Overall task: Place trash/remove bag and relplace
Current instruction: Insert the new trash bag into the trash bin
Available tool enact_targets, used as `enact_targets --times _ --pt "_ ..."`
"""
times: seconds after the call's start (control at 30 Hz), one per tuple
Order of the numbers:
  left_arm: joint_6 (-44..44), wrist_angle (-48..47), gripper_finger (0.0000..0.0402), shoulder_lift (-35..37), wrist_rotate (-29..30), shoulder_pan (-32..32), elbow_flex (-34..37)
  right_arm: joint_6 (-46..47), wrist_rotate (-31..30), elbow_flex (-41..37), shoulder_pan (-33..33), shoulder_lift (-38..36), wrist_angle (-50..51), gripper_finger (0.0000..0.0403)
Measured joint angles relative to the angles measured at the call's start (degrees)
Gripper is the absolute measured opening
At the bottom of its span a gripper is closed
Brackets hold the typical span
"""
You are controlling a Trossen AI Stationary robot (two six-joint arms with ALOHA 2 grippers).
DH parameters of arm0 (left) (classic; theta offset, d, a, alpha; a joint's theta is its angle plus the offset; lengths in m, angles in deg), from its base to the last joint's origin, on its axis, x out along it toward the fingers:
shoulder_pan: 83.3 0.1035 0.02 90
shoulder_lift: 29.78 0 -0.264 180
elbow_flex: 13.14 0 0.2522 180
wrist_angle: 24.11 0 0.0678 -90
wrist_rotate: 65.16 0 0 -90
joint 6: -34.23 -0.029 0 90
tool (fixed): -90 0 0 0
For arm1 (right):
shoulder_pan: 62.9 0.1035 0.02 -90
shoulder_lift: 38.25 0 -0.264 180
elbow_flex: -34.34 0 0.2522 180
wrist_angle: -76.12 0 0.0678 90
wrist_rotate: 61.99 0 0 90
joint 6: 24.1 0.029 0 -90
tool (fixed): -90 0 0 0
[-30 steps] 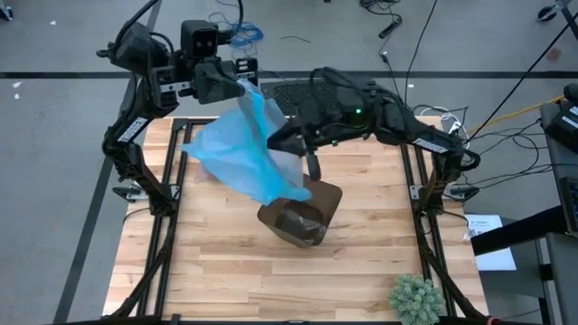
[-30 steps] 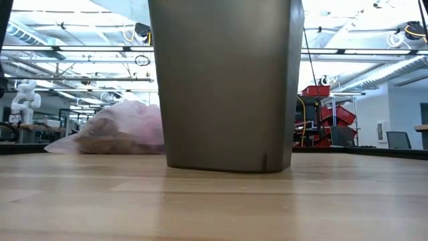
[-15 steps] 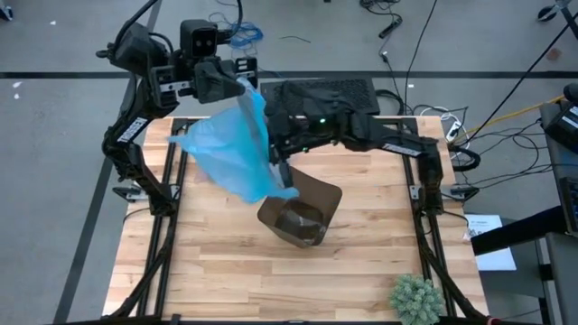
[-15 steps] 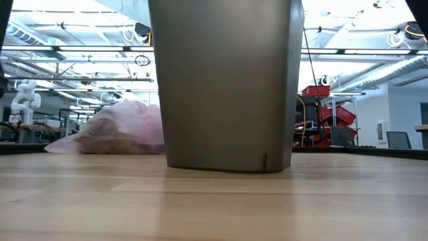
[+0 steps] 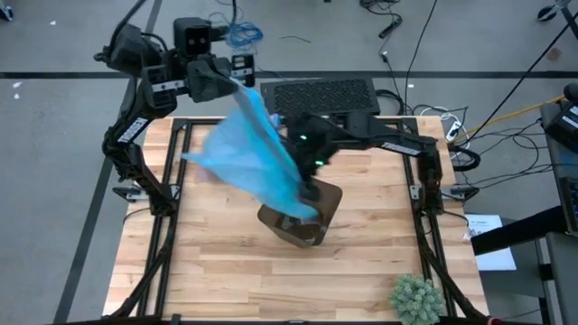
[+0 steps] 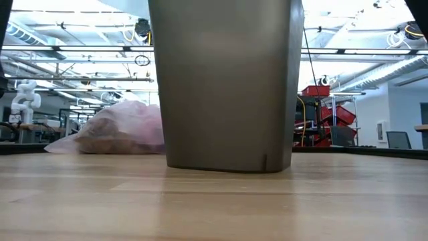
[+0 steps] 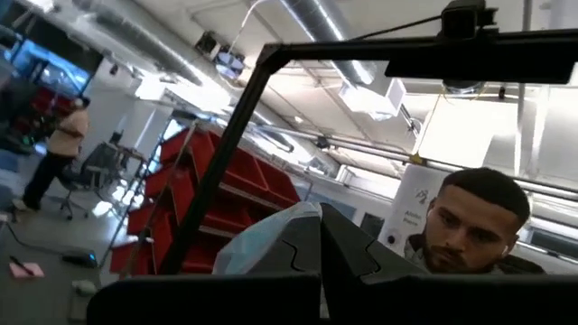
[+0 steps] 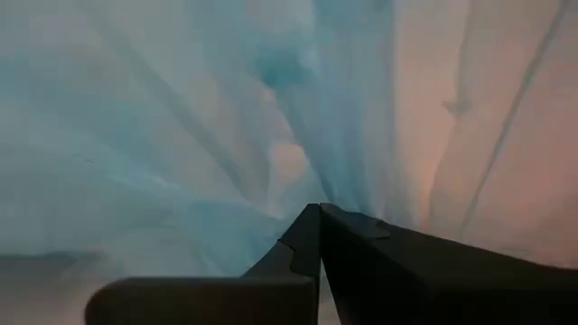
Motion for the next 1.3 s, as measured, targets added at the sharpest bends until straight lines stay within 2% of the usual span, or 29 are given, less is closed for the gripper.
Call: enact_targets --times 0.17,0.4,0.6,0.83,0.97,1.17,1.3 --pt "0.05 -0.63 0.0000 -0.10 -2.01 -0.03 0.11 -0.31 -0.02 -0.06 1.52 -4.62 12.97 0.0000" --pt "-1.59 -3.33 0.0000 2.13 -5.44 -0.25 -0.09 4.28 -10.03 -0.07 2.02 -11.15 12.32 0.0000" --pt "-7.27 -15.73 0.0000 2.64 -7.70 -3.64 -0.26 1.40 -11.81 -0.26 4.22 -8.38 12.84 0.0000" --pt "-12.20 -17.03 0.0000 2.55 -7.26 -6.53 0.05 -6.30 -11.04 -0.01 5.37 -1.77 16.45 0.0000" --pt "-12.47 -20.26 0.0000 2.57 -7.12 -8.44 0.09 -9.64 -6.97 0.02 4.29 0.93 15.42 0.0000" --pt "-16.56 -29.22 0.0000 2.50 -6.26 -11.77 -0.02 -10.77 -7.09 -0.11 2.93 1.47 19.20 0.0000" --pt "-18.42 -29.98 0.0000 2.40 -6.11 -13.62 0.22 -7.97 -7.28 -0.35 2.89 -1.08 20.32 0.0000"
